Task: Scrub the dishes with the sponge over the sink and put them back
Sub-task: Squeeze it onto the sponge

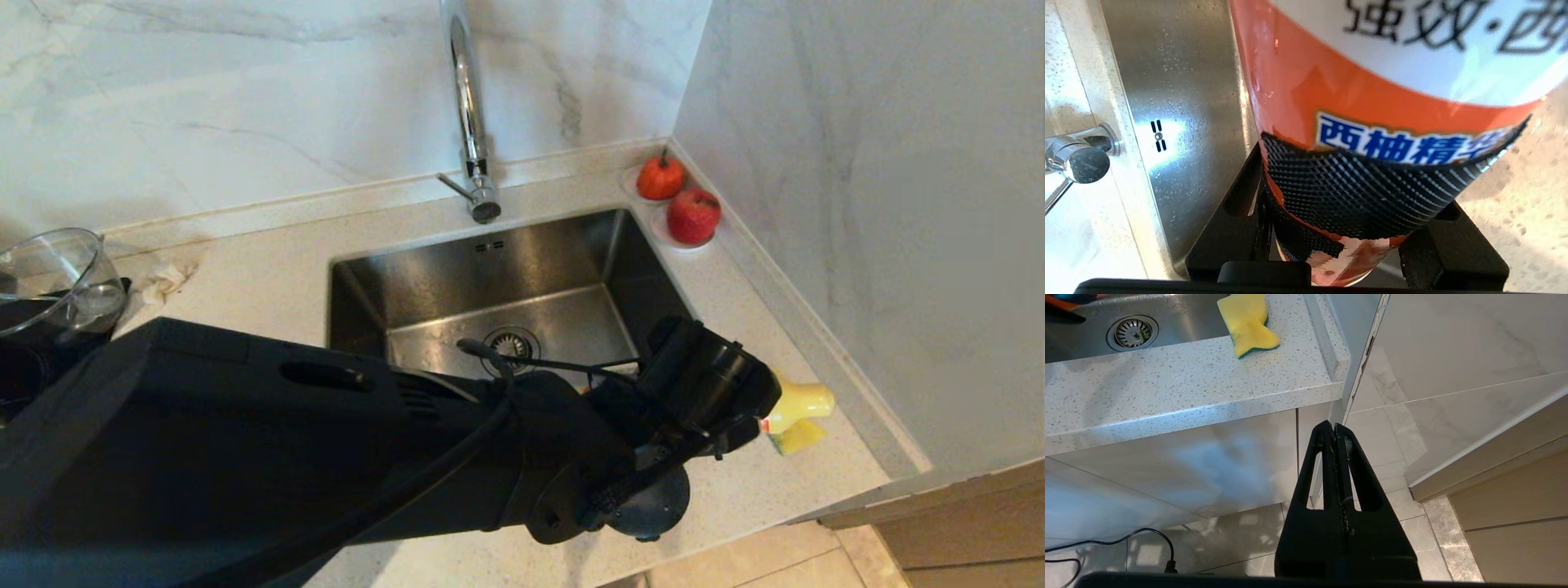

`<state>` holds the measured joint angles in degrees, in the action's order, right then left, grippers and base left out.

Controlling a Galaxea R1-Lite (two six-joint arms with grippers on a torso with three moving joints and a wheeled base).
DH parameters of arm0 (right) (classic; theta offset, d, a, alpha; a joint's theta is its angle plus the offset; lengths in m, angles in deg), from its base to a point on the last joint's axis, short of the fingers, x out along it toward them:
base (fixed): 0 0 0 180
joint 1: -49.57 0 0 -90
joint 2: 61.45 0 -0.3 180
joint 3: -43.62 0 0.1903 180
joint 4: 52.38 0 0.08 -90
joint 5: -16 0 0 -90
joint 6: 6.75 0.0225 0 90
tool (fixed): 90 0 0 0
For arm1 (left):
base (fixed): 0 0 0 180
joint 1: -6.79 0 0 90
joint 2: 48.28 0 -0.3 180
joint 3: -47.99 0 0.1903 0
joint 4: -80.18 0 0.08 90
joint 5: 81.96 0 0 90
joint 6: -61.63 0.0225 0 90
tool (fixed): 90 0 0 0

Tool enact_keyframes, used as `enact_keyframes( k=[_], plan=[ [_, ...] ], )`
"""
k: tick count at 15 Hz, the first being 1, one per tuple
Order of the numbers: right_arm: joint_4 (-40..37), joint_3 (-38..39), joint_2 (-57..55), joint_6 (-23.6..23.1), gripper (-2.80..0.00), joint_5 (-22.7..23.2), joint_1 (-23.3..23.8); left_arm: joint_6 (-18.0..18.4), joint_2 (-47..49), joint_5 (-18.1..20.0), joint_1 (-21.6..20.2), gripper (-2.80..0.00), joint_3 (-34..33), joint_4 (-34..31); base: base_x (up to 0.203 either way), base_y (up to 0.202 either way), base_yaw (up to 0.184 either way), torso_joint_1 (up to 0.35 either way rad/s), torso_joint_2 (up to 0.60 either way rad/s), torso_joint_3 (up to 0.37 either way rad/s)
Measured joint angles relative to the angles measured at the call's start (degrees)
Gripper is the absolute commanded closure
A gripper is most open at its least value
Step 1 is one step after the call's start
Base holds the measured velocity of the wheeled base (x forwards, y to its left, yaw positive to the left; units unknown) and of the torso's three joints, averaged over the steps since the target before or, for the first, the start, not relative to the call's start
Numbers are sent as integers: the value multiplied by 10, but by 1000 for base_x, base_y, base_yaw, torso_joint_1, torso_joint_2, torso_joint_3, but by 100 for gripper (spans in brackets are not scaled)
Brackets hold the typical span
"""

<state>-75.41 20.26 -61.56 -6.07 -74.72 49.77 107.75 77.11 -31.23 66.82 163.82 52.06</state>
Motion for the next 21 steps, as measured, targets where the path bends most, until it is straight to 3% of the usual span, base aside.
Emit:
enact_keyframes(
  k=[4, 7, 11, 15, 18, 21],
  plan=[
    [0, 0, 0, 0, 0, 0, 0, 8, 12, -5, 0, 0, -1, 1, 0, 0, 0, 0, 0, 0],
    [0, 0, 0, 0, 0, 0, 0, 21, 27, -49, 0, 0, 4, -1, 0, 0, 0, 0, 0, 0],
    [0, 0, 0, 0, 0, 0, 0, 22, 44, -63, 0, 0, 8, 4, 0, 0, 0, 0, 0, 0],
    [0, 0, 0, 0, 0, 0, 0, 23, 71, -91, 0, 0, 60, -1, 0, 0, 0, 0, 0, 0],
    [0, 0, 0, 0, 0, 0, 0, 29, 90, -138, 0, 0, 75, 1, 0, 0, 0, 0, 0, 0],
    [0, 0, 0, 0, 0, 0, 0, 28, 106, -148, 0, 0, 89, 3, 0, 0, 0, 0, 0, 0]
  ],
)
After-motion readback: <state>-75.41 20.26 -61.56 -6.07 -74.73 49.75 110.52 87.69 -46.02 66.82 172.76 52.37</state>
